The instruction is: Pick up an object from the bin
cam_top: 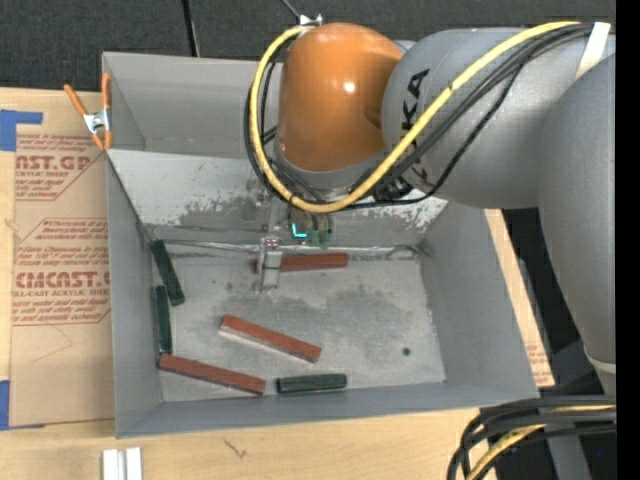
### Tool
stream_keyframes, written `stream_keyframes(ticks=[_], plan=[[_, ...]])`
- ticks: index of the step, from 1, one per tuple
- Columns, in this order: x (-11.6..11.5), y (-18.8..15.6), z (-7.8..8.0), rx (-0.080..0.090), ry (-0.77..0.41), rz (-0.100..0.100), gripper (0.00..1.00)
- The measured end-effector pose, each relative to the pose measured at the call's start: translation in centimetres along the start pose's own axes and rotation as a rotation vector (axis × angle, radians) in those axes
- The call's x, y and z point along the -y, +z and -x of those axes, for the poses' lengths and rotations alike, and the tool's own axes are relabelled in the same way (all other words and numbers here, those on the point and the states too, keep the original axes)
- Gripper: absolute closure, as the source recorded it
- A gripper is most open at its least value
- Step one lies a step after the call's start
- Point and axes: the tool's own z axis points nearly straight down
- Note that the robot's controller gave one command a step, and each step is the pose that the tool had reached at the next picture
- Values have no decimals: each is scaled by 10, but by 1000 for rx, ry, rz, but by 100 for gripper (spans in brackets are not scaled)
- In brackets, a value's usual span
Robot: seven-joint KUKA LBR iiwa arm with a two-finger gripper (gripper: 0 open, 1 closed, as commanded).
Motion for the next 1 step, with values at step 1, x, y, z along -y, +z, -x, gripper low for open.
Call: stream_keyframes(ticks=[1], plan=[[1, -5, 2, 8, 1, 1, 0]])
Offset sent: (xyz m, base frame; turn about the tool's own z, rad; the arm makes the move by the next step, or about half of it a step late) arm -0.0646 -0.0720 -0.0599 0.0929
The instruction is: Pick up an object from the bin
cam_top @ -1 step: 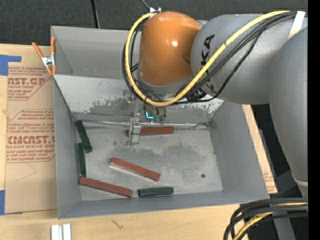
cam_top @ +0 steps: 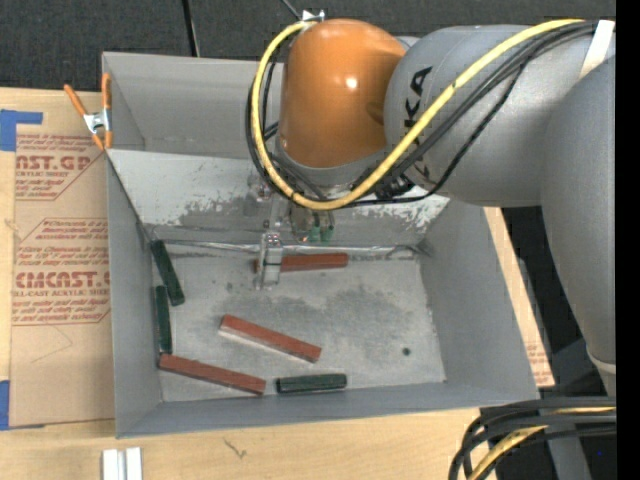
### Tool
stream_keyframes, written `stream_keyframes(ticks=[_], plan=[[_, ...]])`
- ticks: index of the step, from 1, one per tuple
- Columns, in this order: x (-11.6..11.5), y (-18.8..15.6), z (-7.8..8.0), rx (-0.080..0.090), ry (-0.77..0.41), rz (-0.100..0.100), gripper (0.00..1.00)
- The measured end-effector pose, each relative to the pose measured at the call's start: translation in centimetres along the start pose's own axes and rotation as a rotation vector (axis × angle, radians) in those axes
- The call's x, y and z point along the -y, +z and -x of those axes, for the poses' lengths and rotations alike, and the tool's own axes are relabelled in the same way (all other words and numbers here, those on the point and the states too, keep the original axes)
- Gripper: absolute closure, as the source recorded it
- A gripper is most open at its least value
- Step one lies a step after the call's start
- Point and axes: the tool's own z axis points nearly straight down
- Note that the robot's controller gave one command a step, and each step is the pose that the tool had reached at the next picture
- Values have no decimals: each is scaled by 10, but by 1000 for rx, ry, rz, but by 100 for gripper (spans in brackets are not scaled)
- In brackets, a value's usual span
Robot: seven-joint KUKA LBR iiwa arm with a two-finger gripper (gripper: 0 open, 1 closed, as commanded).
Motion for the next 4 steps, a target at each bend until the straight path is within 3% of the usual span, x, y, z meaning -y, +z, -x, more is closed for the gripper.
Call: stream_keyframes(ticks=[1, 2, 3, 4], plan=[[38, 36, -38, 5, 49, 2, 0], [48, 86, -42, 1, 0, -2, 0], [39, 131, -63, 1, 51, -1, 0], [38, 157, -69, -2, 297, -1, 100]])
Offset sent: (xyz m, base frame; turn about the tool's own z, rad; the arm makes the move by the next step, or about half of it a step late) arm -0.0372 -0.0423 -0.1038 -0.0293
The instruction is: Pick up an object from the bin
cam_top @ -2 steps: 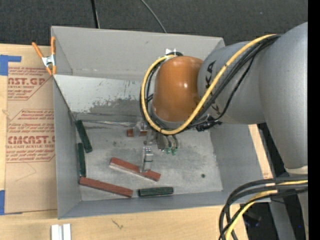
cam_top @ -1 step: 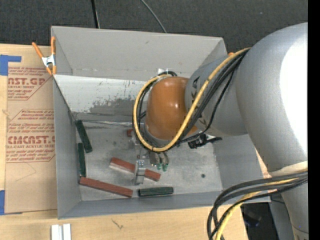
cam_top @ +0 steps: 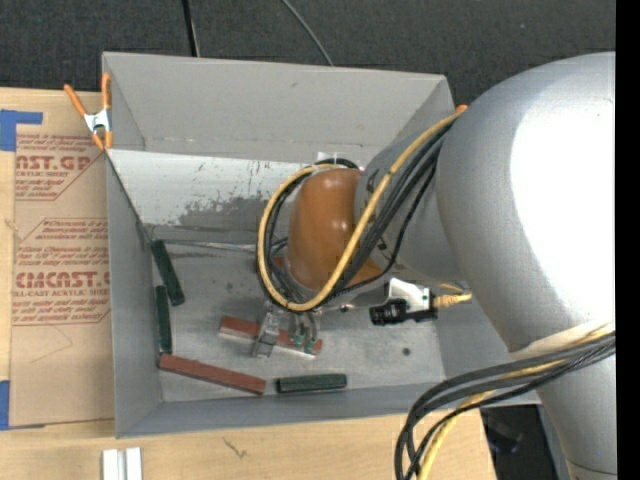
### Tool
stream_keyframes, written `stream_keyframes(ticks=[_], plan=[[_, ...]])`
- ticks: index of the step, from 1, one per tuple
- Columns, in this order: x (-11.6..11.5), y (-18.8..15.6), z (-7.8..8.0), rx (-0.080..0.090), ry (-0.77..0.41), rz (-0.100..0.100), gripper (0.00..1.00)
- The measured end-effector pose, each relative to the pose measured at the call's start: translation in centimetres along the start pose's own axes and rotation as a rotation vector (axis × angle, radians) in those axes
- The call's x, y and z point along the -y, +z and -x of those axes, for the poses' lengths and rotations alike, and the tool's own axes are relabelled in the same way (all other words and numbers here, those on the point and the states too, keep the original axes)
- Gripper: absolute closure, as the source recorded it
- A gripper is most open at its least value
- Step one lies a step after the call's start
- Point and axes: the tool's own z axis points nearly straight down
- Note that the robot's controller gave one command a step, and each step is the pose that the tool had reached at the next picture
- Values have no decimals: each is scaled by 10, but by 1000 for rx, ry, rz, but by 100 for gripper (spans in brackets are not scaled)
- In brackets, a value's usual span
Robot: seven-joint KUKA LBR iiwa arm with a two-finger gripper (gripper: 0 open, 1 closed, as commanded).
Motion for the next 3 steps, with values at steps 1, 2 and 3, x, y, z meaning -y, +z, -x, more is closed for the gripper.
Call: stream_keyframes(ticks=[1, 2, 3], plan=[[0, 0, 0, 0, 0, 0, 100], [7, -39, 3, -9, -2, -5, 100], [-8, -85, -4, 0, 4, -2, 100]])
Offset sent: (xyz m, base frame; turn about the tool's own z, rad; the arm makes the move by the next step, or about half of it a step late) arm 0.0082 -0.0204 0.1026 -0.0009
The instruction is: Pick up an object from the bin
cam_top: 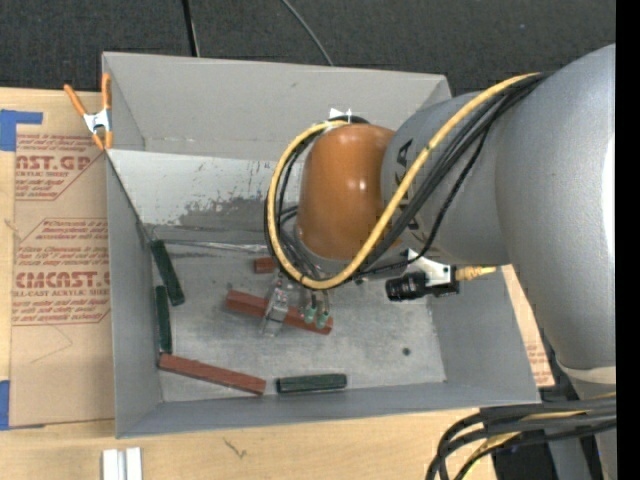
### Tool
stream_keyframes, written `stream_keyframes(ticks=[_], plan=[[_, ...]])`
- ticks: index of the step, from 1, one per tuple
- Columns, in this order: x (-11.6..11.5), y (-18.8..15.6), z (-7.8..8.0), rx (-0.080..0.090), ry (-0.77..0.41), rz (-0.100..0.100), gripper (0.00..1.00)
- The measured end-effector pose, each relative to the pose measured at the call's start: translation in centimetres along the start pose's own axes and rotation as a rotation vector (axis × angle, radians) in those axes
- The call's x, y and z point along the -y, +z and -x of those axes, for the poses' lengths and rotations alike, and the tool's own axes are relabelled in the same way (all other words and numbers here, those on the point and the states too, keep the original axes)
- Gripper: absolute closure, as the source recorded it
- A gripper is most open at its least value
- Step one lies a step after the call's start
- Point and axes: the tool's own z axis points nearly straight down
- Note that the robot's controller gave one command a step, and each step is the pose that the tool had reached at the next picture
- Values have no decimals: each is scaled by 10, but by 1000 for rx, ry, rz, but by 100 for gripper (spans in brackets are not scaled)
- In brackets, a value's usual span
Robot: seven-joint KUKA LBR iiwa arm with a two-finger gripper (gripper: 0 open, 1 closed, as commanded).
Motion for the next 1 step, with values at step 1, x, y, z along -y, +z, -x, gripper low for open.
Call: stream_keyframes(ticks=[1], plan=[[26, -57, 4, -3, -6, 1, 100]])
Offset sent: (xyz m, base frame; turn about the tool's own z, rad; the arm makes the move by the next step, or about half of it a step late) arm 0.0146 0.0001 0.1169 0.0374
